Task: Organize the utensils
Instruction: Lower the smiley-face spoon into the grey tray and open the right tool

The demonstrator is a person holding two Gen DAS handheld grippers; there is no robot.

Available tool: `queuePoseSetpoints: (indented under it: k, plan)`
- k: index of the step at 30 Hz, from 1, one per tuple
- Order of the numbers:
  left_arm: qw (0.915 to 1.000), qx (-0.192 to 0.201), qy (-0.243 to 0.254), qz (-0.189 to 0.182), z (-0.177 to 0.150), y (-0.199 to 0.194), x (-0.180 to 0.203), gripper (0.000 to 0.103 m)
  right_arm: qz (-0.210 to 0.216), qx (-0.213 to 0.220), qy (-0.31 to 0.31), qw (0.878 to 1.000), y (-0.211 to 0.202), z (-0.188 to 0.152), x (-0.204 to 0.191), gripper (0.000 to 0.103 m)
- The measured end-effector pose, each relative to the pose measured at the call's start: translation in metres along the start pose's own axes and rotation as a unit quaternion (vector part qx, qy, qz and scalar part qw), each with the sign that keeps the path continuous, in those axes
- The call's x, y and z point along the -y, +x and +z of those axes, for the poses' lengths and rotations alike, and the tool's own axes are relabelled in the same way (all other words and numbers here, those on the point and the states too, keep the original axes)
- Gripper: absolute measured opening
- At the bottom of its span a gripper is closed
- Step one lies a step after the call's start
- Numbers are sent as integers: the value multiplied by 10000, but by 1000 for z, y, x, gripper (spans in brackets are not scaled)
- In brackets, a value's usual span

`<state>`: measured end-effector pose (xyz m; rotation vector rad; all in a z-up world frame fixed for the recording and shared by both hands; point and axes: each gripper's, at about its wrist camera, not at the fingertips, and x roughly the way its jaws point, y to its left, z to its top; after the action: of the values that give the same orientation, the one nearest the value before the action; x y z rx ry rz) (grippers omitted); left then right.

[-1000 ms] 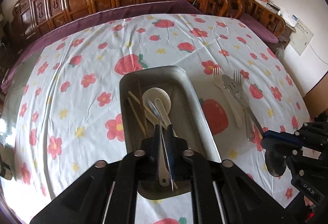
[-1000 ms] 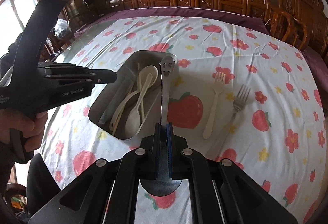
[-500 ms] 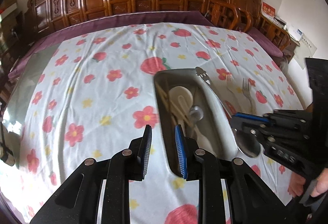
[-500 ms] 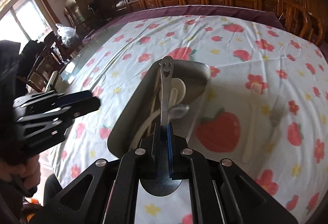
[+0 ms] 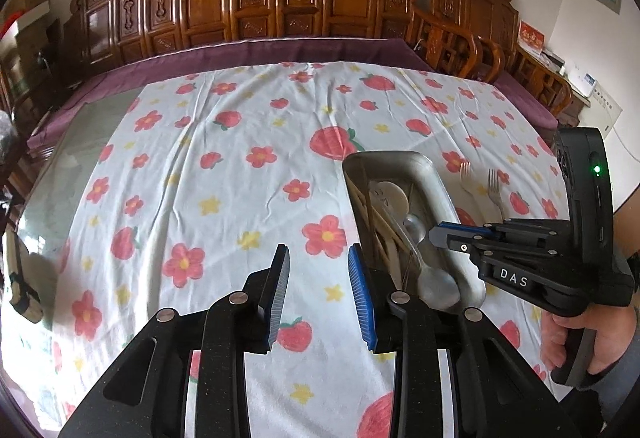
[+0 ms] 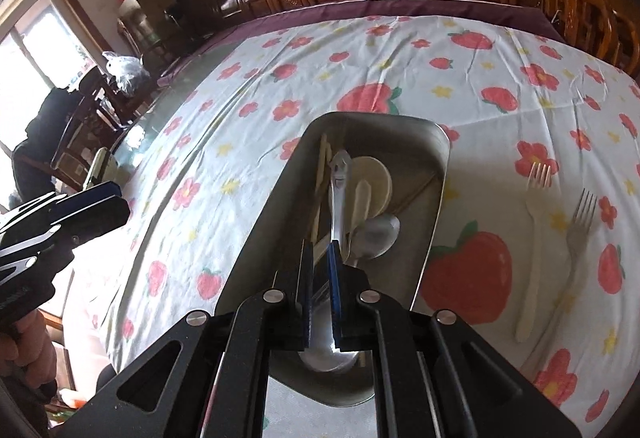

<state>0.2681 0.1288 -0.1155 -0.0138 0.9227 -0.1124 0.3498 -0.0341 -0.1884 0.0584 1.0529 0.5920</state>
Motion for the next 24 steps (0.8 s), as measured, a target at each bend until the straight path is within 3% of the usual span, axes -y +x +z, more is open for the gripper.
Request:
queuePoseSetpoints:
  k: [5, 11, 12, 15, 24]
  plan:
    - [10000, 33, 22, -45, 1, -3, 2, 30, -123, 49, -161, 9998, -9, -3, -1, 10]
    - [9998, 105, 65, -122, 2, -8, 15, 41, -316, 190, -246, 9990, -36, -17, 11, 10]
    - [9998, 105, 75, -141, 2, -7, 18, 52, -352, 212, -241, 9989, -41, -21, 16, 10]
    - [9995, 192, 110, -214, 3, -8, 28, 65, -488, 245, -180, 9983, -57, -34, 35, 16]
    - [9985, 157, 210, -488, 2, 4, 67, 66, -1121, 164, 106, 9935, -84, -64, 108, 18]
